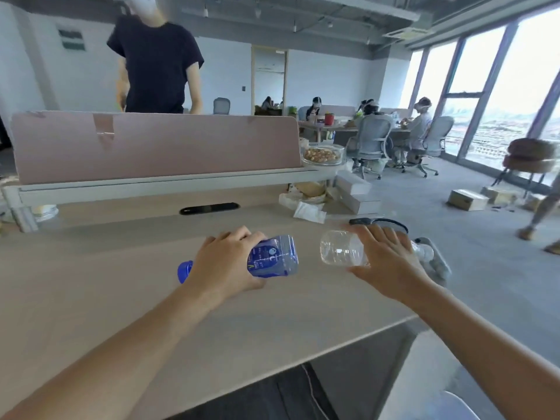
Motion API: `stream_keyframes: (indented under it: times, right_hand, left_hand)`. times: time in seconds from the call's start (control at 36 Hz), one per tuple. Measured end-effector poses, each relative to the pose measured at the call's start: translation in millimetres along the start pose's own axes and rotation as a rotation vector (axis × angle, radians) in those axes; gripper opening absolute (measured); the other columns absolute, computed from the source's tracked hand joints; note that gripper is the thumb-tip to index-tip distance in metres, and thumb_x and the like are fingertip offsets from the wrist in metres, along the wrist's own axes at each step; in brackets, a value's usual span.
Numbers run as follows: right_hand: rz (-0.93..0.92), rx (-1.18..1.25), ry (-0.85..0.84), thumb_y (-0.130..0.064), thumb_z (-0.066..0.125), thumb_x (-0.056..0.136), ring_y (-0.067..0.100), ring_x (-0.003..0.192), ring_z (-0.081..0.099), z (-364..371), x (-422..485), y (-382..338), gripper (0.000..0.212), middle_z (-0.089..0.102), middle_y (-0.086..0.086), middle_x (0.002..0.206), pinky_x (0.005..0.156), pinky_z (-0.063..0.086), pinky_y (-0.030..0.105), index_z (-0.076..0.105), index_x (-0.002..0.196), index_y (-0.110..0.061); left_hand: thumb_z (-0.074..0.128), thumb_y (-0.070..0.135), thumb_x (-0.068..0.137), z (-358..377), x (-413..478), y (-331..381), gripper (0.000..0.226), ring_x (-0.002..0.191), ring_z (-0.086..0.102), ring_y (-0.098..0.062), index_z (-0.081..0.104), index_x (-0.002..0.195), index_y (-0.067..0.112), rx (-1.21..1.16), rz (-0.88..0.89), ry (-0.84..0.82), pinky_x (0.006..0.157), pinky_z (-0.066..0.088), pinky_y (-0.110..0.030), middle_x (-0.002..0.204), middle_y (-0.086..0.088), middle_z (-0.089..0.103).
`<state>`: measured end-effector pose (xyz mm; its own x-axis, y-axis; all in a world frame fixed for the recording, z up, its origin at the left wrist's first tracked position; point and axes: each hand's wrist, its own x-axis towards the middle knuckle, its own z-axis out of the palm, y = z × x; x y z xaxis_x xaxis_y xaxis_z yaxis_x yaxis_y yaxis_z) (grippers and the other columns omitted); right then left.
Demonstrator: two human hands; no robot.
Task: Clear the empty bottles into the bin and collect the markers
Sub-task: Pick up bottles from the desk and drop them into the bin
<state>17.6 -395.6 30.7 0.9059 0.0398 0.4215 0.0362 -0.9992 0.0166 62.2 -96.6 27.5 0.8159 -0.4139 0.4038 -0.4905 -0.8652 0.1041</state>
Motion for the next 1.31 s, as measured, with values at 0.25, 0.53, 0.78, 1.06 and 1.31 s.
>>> stream_keyframes:
  times: [0.25,0.53,0.78,1.06,1.31]
  right_hand:
    - [0.232,-0.115,0.001,-0.051,0.069,0.079,0.022,0.13,0.036,-62,-139,126,0.075,0.045,-0.006,0.135,0.11,0.019,0.04,0.032,0.142,-0.032]
    - [0.559,-0.188,-0.115,-0.05,0.068,0.082,0.023,0.133,0.031,-89,-289,215,0.076,0.04,-0.002,0.141,0.112,0.015,0.042,0.028,0.144,-0.032]
    - [0.567,-0.251,-0.306,-0.05,0.067,0.081,0.021,0.135,0.028,-76,-369,226,0.08,0.036,-0.006,0.143,0.116,0.011,0.047,0.025,0.147,-0.032]
    - [0.461,-0.175,-0.407,-0.051,0.065,0.083,0.018,0.137,0.025,-25,-354,216,0.079,0.032,-0.006,0.147,0.117,0.008,0.044,0.023,0.147,-0.031]
    - [0.369,-0.1,-0.487,-0.044,0.068,0.084,0.023,0.139,0.026,85,-295,208,0.079,0.034,0.0,0.147,0.117,0.004,0.05,0.023,0.147,-0.027]
  left_hand:
    - [0.07,0.068,0.063,42,5,183,0.082,0.104,0.053,-0.015,0.047,0.135,0.037,-0.09,0.391,0.005,0.09,0.04,-0.035,0.118,0.012,0.053]
    - [0.069,0.068,0.064,133,-30,351,0.076,0.112,0.053,-0.02,0.049,0.129,0.034,-0.2,0.591,-0.232,0.094,0.039,-0.037,0.123,0.008,0.055]
    - [0.066,0.066,0.074,233,-47,420,0.11,0.123,0.045,-0.027,0.004,0.154,0.022,-0.254,0.518,-0.464,0.107,0.031,-0.04,0.143,-0.006,0.04]
    - [0.061,0.055,0.084,256,-51,375,0.082,0.134,0.033,-0.025,0.022,0.151,0.03,-0.3,0.308,-0.541,0.107,0.03,-0.043,0.15,0.0,0.036]
    - [0.066,0.039,0.087,237,-66,291,0.058,0.127,0.039,-0.02,0.042,0.139,0.032,-0.384,0.193,-0.487,0.101,0.04,-0.038,0.141,0.009,0.046]
